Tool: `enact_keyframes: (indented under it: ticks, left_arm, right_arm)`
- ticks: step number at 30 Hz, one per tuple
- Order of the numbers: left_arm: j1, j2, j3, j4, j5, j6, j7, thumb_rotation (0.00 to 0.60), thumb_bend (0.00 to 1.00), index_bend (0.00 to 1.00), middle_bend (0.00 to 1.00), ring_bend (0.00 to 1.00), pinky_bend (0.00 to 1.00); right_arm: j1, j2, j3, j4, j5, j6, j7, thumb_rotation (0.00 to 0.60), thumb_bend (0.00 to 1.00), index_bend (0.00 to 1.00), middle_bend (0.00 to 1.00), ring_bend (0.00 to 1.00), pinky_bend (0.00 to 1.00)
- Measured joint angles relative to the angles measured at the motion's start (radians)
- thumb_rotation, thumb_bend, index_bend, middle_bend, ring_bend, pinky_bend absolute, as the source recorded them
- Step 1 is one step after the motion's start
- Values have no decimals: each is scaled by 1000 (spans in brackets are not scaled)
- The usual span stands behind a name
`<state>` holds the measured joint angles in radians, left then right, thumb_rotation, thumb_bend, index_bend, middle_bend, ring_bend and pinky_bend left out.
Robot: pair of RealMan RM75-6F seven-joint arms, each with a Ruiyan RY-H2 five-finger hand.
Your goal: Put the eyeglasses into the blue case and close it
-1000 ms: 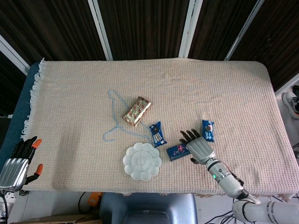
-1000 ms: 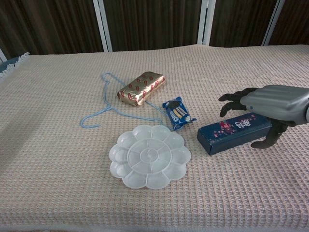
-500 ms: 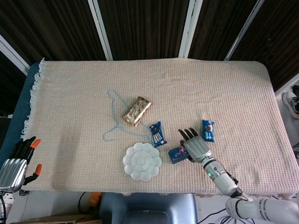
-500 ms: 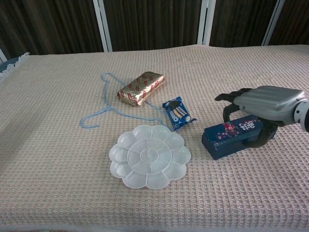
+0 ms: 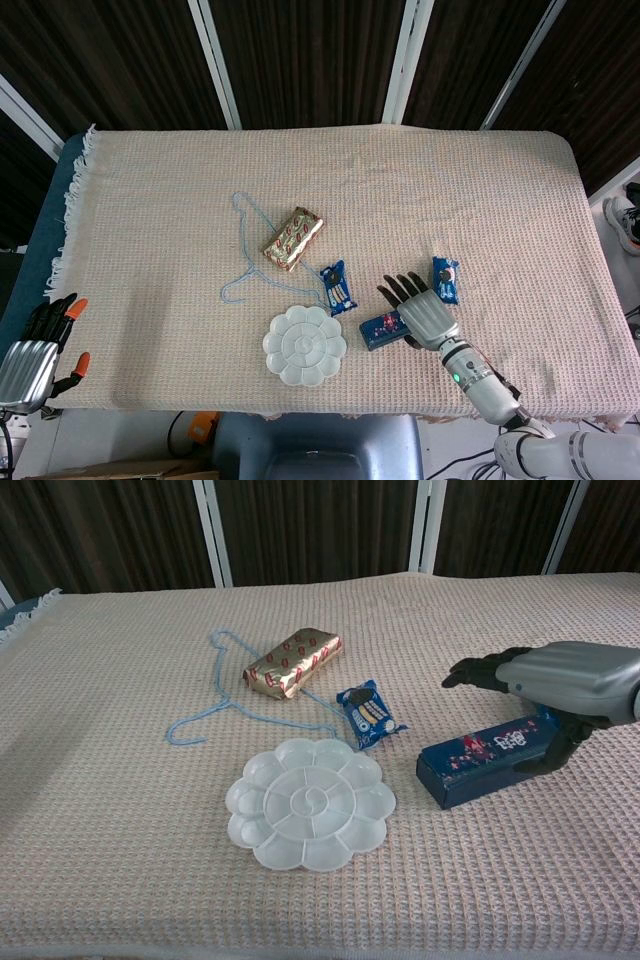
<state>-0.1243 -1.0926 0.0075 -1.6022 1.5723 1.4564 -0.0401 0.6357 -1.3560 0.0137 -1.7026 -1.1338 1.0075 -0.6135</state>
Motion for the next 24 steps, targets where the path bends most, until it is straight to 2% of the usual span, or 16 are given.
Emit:
enact_keyframes:
  ticks: [5, 10, 13, 16, 20, 24]
  left_arm:
    - [2, 0, 0, 4, 8, 9, -2, 600, 423, 0, 0, 0, 44]
    - [-1, -13, 0, 31, 40, 30, -15, 600, 423, 0, 0, 0, 37]
    - [2, -24, -3, 39, 41, 42, -5, 600, 423, 0, 0, 0, 35]
    - [4, -28, -4, 37, 32, 40, 18, 600, 422, 0, 0, 0, 35]
    - [7, -32, -7, 27, 16, 34, 43, 600, 422, 0, 0, 0, 34]
    - [7, -29, -5, 18, 15, 28, 46, 600, 416, 0, 0, 0, 34]
  right_arm:
    - [-65, 52, -20, -56, -101, 121, 54, 600, 375, 69, 0, 0, 0]
    - [-195, 90, -71, -70, -239, 332, 125, 600, 375, 70, 0, 0, 0]
    - [-285, 92, -95, -32, -312, 472, 193, 600, 374, 69, 0, 0, 0]
    - [-353, 73, -98, 57, -353, 583, 284, 600, 373, 77, 0, 0, 0]
    - [-408, 64, -88, 166, -358, 609, 401, 600, 372, 79, 0, 0, 0]
    - [-426, 70, -78, 169, -355, 569, 430, 600, 373, 80, 0, 0, 0]
